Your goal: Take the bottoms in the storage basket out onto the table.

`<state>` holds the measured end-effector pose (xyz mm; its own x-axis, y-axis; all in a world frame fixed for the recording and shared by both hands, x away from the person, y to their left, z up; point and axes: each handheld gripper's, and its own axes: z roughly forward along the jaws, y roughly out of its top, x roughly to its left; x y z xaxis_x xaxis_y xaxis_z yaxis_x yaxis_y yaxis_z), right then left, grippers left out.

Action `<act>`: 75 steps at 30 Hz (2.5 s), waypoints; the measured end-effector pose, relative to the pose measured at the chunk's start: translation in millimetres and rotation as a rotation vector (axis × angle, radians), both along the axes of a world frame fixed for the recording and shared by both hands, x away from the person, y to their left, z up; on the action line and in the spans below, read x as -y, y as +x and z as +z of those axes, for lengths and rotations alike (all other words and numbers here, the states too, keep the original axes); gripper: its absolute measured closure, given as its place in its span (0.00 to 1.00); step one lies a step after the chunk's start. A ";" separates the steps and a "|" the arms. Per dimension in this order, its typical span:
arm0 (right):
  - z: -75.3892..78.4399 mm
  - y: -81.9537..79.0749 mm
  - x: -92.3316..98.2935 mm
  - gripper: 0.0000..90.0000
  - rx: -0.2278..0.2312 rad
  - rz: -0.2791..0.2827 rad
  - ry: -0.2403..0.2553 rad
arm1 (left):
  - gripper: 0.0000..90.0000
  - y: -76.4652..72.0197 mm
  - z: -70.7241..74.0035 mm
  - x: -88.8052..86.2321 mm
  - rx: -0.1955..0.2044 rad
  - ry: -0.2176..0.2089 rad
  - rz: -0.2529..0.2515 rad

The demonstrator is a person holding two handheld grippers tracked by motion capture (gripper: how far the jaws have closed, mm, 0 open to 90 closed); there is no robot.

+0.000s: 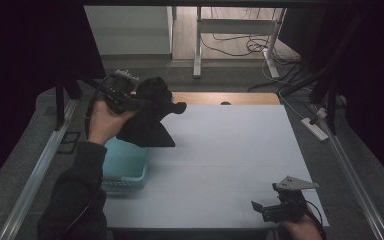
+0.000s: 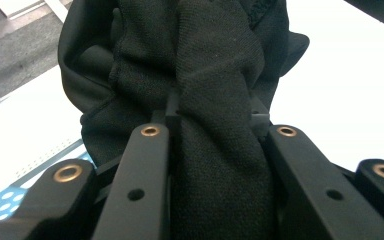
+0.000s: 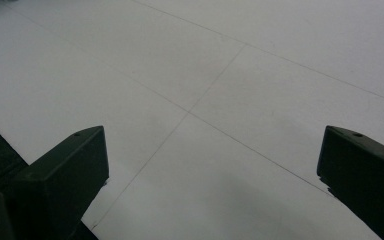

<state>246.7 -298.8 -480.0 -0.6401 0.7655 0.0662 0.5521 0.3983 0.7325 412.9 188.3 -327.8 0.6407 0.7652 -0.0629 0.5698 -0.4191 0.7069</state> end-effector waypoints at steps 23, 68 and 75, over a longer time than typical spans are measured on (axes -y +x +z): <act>0.1 -0.3 0.5 0.00 0.001 0.001 0.005 | 0.81 8.3 2.3 45.8 0.019 -0.013 -0.086; 0.5 -0.9 1.7 0.00 0.004 0.004 0.017 | 0.81 20.5 -28.5 127.2 0.019 -0.014 -0.210; 0.6 -0.9 1.9 0.00 0.004 0.006 0.019 | 0.81 23.6 -43.1 136.0 0.011 -0.002 -0.215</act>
